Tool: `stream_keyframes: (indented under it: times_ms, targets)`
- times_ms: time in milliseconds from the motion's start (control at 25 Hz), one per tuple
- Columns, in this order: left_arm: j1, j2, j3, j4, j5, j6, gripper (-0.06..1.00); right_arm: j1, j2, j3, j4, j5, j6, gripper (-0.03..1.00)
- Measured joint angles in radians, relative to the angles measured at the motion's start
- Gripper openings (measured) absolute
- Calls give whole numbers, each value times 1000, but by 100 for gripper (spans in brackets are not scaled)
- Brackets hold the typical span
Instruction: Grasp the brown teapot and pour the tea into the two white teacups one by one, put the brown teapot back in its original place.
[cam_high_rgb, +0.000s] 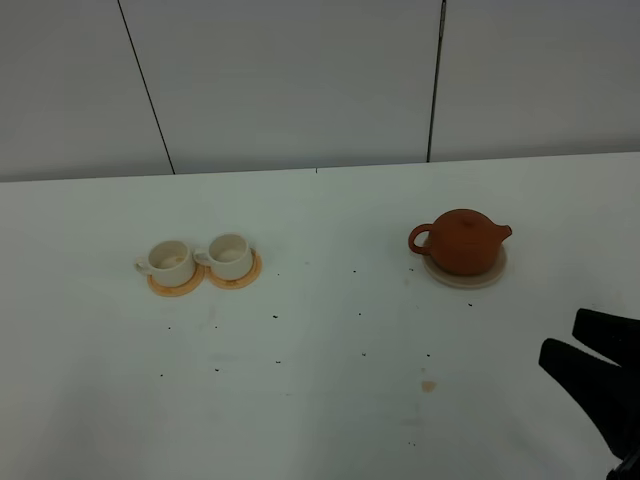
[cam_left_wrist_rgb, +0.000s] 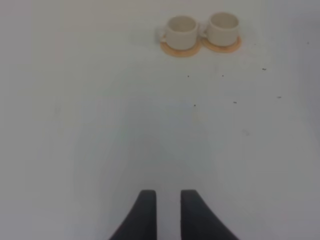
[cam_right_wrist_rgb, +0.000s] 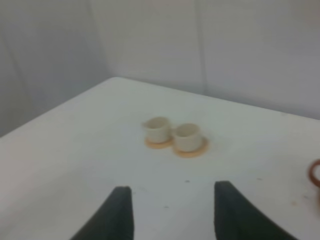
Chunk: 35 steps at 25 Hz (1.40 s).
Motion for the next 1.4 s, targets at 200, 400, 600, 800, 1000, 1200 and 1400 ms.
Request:
stream_keyframes:
  times_ms: [200,400,600,800,1000,1200,1400]
  targets:
    - [0,-1,0,0,0,-1,19,0,38,-34,11,-64,52,37]
    - [0,-1,0,0,0,-1,20,0,196,-209,-73,-61,149,37]
    - [0,-1,0,0,0,-1,20,0,478,-420,-371,8,462,36]
    - [0,-1,0,0,0,-1,21,0,736,-668,-838,108,935,35]
    - [0,-1,0,0,0,-1,21,0,948,-938,-1276,254,1361,35]
    - [0,-1,0,0,0,-1,22,0,1120,-1180,-1487,405,1535,34]
    - [0,-1,0,0,0,-1,23,0,1270,-1380,-1499,483,1553,34]
